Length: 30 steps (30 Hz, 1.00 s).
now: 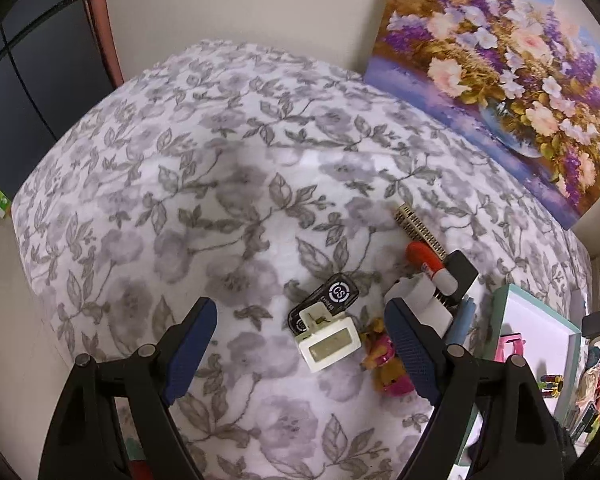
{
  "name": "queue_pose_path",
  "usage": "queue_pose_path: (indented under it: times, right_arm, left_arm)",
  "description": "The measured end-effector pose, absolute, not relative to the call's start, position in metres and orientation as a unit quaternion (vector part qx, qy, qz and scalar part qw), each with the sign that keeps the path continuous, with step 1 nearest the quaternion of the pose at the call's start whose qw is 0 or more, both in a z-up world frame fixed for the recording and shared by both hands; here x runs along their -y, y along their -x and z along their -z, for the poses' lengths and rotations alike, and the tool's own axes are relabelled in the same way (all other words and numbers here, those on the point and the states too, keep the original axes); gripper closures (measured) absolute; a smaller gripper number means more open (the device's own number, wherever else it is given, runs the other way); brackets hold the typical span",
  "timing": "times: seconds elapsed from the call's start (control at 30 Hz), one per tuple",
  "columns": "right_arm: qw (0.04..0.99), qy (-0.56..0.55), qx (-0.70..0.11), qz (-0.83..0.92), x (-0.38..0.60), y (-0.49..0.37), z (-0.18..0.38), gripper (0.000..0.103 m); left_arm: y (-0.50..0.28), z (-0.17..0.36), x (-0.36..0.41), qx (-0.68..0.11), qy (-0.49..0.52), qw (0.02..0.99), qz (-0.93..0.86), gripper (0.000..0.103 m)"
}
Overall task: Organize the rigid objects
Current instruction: 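Move the left gripper back to the pile and grasp the cream plastic clip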
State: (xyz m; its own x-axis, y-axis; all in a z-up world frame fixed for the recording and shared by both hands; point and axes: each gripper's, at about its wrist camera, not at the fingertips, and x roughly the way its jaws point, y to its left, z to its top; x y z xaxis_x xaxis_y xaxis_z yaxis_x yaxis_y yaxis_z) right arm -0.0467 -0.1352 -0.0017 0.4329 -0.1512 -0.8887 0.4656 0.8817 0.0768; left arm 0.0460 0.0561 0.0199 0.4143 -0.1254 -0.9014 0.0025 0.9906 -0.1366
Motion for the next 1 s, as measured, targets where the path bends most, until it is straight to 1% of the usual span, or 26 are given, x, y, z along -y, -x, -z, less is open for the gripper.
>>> queue_pose_path:
  times: [0.4, 0.7, 1.0]
  right_arm:
    - [0.796, -0.182, -0.553, 0.164, 0.117, 0.021, 0.048, 0.000]
    - [0.792, -0.167, -0.560, 0.177, 0.117, 0.020, 0.053, 0.000]
    - [0.786, -0.162, -0.565, 0.191, 0.125, 0.020, 0.057, 0.000]
  left_arm:
    - [-0.065, 0.036, -0.065, -0.610, 0.105, 0.785, 0.020, 0.017]
    - [-0.075, 0.065, -0.053, -0.639, 0.112, 0.760, 0.021, 0.017]
    - [-0.085, 0.079, -0.031, -0.647, 0.098, 0.755, 0.026, 0.017]
